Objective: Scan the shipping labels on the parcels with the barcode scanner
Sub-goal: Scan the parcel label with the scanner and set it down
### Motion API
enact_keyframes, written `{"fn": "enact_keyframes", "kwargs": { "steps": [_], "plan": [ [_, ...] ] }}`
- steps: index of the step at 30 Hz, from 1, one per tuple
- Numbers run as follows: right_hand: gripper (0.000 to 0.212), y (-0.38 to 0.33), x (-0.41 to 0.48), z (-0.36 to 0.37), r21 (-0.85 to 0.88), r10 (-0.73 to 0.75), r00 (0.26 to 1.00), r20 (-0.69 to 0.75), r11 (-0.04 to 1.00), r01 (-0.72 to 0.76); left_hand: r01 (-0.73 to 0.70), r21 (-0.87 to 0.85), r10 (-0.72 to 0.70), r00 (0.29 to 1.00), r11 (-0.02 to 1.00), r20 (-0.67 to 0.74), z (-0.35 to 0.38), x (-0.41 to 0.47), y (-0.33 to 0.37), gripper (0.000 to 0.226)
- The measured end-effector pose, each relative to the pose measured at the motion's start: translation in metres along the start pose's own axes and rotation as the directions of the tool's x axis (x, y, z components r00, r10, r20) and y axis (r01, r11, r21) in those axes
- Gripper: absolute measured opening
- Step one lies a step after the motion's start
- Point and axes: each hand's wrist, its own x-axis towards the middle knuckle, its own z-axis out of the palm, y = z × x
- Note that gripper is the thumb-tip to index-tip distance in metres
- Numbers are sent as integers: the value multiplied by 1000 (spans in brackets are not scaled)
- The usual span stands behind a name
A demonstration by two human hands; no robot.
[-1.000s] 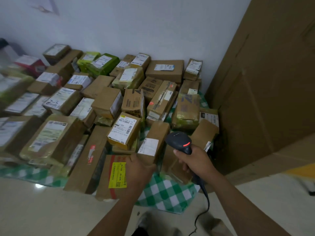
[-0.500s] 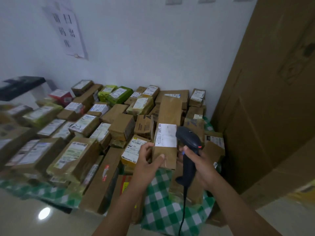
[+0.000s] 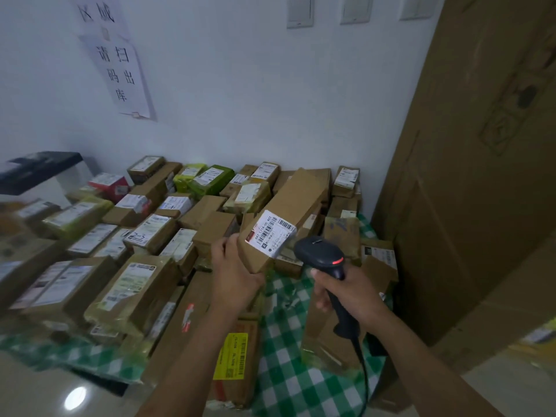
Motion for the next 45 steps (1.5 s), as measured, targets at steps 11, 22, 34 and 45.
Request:
{"fn": "enact_keyframes", "kwargs": {
  "steps": [11, 22, 34, 45],
  "plan": [
    [35, -14, -7, -11, -331, -2, 999, 44, 943, 16, -236, 413, 266, 964, 880, -16, -8, 22, -44, 86],
    [35, -21, -15, -8, -423, 22, 996, 88, 906, 17, -228, 410, 251, 968, 883, -3, -8, 10, -50, 89],
    [25, -18, -18, -12, -378, 2, 994, 112, 925, 40, -190, 368, 204, 979, 910, 2, 3, -11, -47, 91],
    [36, 10, -13, -40, -191, 104, 979, -174, 972, -137, 192, 210, -227, 961, 959, 160, 63, -74, -39, 92]
  ]
}}
